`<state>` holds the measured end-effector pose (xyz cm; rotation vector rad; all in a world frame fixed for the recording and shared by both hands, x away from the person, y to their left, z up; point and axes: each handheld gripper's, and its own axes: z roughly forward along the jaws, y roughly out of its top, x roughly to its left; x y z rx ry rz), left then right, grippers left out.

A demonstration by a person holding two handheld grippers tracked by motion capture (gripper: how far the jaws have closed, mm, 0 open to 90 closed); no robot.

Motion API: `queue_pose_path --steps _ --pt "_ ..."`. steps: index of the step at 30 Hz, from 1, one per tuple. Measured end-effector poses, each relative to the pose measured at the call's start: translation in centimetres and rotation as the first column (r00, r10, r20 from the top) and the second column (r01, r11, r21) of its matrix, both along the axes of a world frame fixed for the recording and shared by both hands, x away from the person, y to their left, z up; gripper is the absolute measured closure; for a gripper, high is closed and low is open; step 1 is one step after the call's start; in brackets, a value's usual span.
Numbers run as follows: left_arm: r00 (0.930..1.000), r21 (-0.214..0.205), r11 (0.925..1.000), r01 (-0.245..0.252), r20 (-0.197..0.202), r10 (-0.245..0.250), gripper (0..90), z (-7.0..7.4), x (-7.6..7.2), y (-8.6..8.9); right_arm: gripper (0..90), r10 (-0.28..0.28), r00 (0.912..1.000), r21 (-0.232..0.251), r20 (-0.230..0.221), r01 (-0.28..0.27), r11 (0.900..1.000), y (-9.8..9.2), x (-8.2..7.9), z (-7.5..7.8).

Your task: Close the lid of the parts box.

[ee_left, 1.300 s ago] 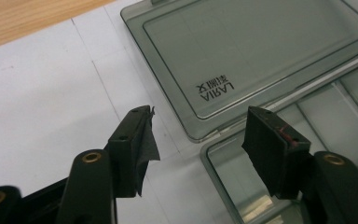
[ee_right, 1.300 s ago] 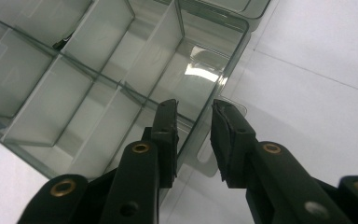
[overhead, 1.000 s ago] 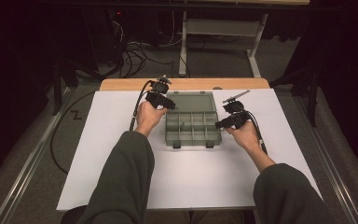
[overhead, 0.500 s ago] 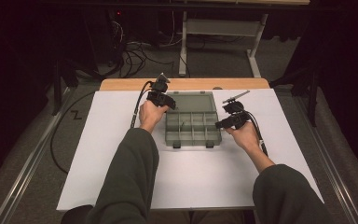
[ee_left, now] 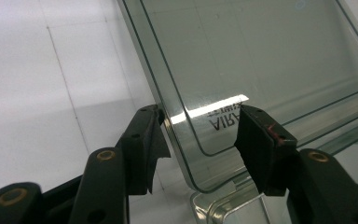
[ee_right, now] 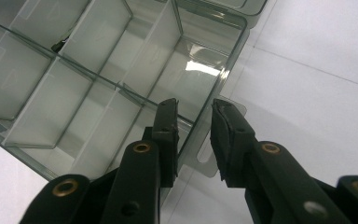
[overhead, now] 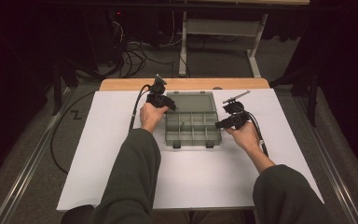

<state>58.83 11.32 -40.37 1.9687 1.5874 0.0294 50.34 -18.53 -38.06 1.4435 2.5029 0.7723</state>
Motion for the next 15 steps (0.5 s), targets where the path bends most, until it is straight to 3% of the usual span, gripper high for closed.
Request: queue_pose_path --steps 9,15 --pt "0.9995 -0.076 0.9968 -0.023 -0.026 0.021 45.8 -0.61 0.28 0.29 74.0 0.000 1.0000 0.000 0.000 0.000 1.0000 0.00 0.00 -0.01" --pt "0.9994 -0.081 0.9963 -0.027 -0.023 0.026 46.1 -0.59 0.28 0.31 74.0 -0.002 1.0000 0.002 0.002 0.002 1.0000 0.00 -0.02 -0.02"
